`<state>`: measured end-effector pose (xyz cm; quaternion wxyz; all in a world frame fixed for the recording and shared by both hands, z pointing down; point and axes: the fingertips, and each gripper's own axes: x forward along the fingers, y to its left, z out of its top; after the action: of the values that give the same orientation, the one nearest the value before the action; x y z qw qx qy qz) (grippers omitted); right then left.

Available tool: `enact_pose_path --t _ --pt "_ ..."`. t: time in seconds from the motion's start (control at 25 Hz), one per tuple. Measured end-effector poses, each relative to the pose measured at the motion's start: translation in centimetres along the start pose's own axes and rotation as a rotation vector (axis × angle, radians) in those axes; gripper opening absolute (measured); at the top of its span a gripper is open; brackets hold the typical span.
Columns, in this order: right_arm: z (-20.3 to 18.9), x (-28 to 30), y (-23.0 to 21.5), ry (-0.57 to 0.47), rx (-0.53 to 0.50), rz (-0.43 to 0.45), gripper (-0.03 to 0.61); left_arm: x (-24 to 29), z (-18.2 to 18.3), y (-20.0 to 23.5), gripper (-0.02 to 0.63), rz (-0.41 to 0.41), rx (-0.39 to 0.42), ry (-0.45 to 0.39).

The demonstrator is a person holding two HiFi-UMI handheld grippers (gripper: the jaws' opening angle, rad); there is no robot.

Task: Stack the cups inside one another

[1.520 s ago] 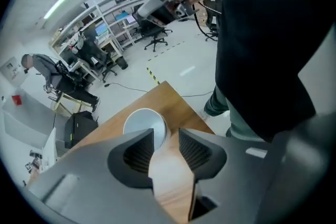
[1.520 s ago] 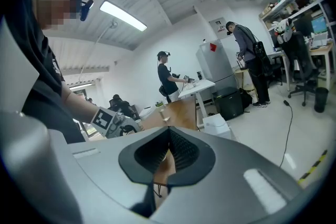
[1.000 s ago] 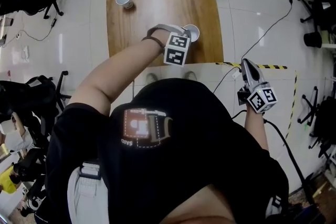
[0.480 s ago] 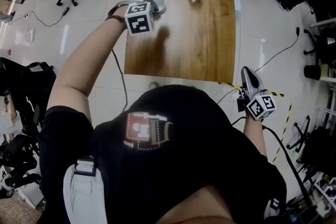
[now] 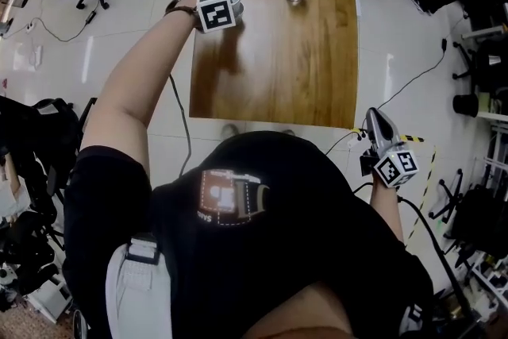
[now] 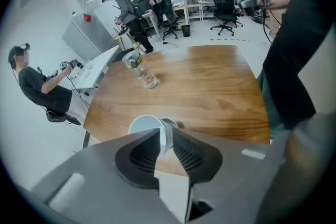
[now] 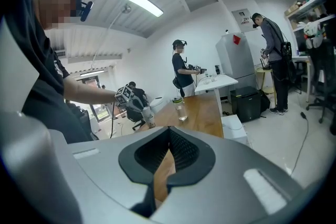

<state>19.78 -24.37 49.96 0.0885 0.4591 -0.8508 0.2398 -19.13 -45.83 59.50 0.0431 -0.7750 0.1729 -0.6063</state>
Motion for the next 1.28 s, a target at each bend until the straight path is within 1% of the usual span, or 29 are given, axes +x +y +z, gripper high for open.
enact_pose_path --t 0.08,0.12,0.16,0.2,0.24,0.28,0.32,0.4,0.44,0.52,0.56,0.6,0.64,0.72,0.8,0.88,0.96,1.04,1.12,1.28 --pt "0.1 -0.2 0.0 0.004 -0.003 -0.008 0.015 1.1 -0.2 -0.1 0.119 -0.023 -0.036 -0.003" --pt "0.2 -0.2 -0.1 0.001 -0.005 -0.009 0.015 1.2 -0.2 0.0 0.158 -0.019 -0.042 -0.004" --pt "0.3 -0.2 -0.1 0.001 -0.007 -0.007 0.015 1.0 -0.1 0.3 0.172 0.003 -0.046 -0.013" --pt "0.4 -0.2 -0.1 0.001 -0.011 0.000 0.014 0.2 0.3 1.1 0.172 0.044 -0.056 -0.036" --pt "0.7 -0.1 -0.1 0.000 -0.017 0.009 0.015 -1.3 0.8 2.1 0.172 0.098 -0.082 -0.080" --pt "1.0 0.1 -0.1 -0.005 -0.023 0.020 0.014 -3.5 1.6 3.2 0.172 0.157 -0.126 -0.146" --pt "1.5 0.3 -0.2 -0.014 -0.030 0.032 0.014 -6.2 2.5 4.1 0.172 0.213 -0.185 -0.231" --pt "2.6 0.8 -0.4 -0.036 -0.041 0.059 0.014 -12.3 4.0 4.8 0.170 0.290 -0.335 -0.441" --pt "3.2 1.0 -0.4 -0.049 -0.046 0.076 0.015 -15.3 4.4 4.4 0.165 0.308 -0.420 -0.556" --pt "4.5 1.6 -0.4 -0.071 -0.059 0.117 0.015 -19.8 4.3 2.3 0.142 0.318 -0.587 -0.765" --pt "5.1 2.0 -0.2 -0.080 -0.069 0.140 0.015 -21.2 4.0 0.7 0.125 0.312 -0.664 -0.848" --pt "5.6 2.3 -0.1 -0.087 -0.079 0.164 0.014 -22.1 3.6 -1.3 0.105 0.302 -0.733 -0.914" --pt "6.1 2.5 0.1 -0.092 -0.090 0.188 0.015 -22.5 3.3 -3.4 0.086 0.293 -0.788 -0.963" --pt "7.0 3.2 0.3 -0.103 -0.109 0.235 0.014 -22.6 3.0 -7.8 0.056 0.298 -0.860 -1.019" --pt "7.8 4.0 0.5 -0.113 -0.121 0.282 0.014 -21.9 2.8 -11.7 0.030 0.321 -0.922 -1.044" --pt "7.9 4.6 1.0 -0.107 -0.131 0.330 0.014 -21.0 2.8 -15.1 0.011 0.327 -1.014 -1.067" --pt "7.7 5.0 1.5 -0.098 -0.136 0.373 0.014 -20.3 2.7 -17.7 0.002 0.322 -1.109 -1.085" --pt "7.3 5.3 1.8 -0.092 -0.126 0.406 0.014 -20.1 2.6 -19.2 0.002 0.334 -1.172 -1.089" --pt "6.8 5.3 1.9 -0.082 -0.115 0.425 0.014 -20.4 2.9 -19.9 0.002 0.350 -1.184 -1.089" --pt "6.2 4.5 2.6 -0.089 -0.103 0.412 0.014 -21.5 2.8 -19.8 0.002 0.351 -1.134 -1.106"
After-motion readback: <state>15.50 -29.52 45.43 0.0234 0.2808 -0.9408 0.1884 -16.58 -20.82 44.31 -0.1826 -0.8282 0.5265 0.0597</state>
